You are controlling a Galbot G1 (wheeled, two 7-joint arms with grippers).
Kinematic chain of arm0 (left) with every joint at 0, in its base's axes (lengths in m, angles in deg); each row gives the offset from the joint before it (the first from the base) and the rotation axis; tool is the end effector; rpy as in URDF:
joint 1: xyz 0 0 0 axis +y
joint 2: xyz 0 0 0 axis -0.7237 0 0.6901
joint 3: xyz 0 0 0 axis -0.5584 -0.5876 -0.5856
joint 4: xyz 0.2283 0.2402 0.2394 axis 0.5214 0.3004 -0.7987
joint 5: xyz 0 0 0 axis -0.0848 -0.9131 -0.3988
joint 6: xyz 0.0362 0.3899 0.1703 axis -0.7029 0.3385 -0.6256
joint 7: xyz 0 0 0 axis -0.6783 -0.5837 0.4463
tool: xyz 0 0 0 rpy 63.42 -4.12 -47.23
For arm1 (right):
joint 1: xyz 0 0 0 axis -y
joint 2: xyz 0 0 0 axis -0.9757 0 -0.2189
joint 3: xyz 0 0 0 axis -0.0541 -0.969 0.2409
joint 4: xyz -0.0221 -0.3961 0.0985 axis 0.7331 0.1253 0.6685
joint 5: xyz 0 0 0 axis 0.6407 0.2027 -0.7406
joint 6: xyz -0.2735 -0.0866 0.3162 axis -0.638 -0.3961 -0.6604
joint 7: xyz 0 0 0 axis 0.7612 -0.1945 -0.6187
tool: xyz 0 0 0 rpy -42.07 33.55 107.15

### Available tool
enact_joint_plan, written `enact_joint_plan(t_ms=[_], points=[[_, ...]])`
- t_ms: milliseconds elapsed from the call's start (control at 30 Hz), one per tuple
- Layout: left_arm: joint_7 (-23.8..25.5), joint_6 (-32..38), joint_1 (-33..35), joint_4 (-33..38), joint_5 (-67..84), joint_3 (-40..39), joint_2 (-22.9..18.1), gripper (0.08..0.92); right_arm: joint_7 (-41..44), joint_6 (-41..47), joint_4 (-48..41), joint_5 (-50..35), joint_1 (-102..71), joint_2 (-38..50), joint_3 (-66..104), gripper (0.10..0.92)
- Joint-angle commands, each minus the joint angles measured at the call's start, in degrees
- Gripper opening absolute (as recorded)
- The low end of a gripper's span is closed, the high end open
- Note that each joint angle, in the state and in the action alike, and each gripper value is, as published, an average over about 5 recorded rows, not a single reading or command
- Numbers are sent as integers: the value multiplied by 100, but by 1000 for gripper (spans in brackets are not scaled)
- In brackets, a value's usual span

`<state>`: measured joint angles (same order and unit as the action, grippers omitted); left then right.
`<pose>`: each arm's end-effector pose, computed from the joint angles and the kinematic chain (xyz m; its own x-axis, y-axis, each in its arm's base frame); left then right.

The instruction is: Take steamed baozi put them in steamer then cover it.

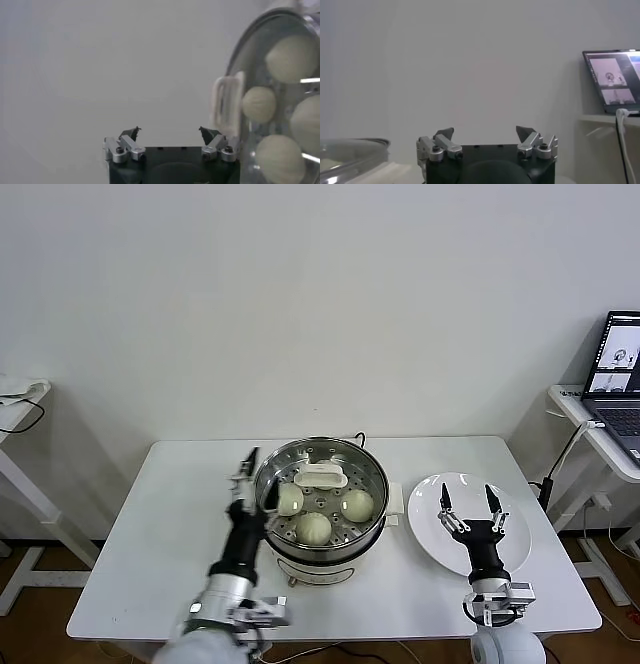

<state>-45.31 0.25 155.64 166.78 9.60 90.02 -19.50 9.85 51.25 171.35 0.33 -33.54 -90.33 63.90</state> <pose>0.2291 -0.0780 -0.2430 -0.9894 0.1160 -0.0869 -0.0391 0.3640 0.9306 0.2839 -0.1017 -0.4061 -0.9867 0.0492 -0.1550 0.0447 0.9985 0.0321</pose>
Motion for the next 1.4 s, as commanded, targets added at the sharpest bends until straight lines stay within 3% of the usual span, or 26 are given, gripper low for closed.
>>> enact_joint_plan(t_ms=[33,300,1400], points=[[-907,2114,1166,-168,5020,2929,-483,823,10,695,567,-74,-71,33,101,823],[-876,2602,1332,-606,5359,3022,-833,823,-1,728,723,-194,-132,65,188,823],[-799,2791,1334,-745,5521,2806,-816,823,-41,781,994,-153,-410,-35,332,823]])
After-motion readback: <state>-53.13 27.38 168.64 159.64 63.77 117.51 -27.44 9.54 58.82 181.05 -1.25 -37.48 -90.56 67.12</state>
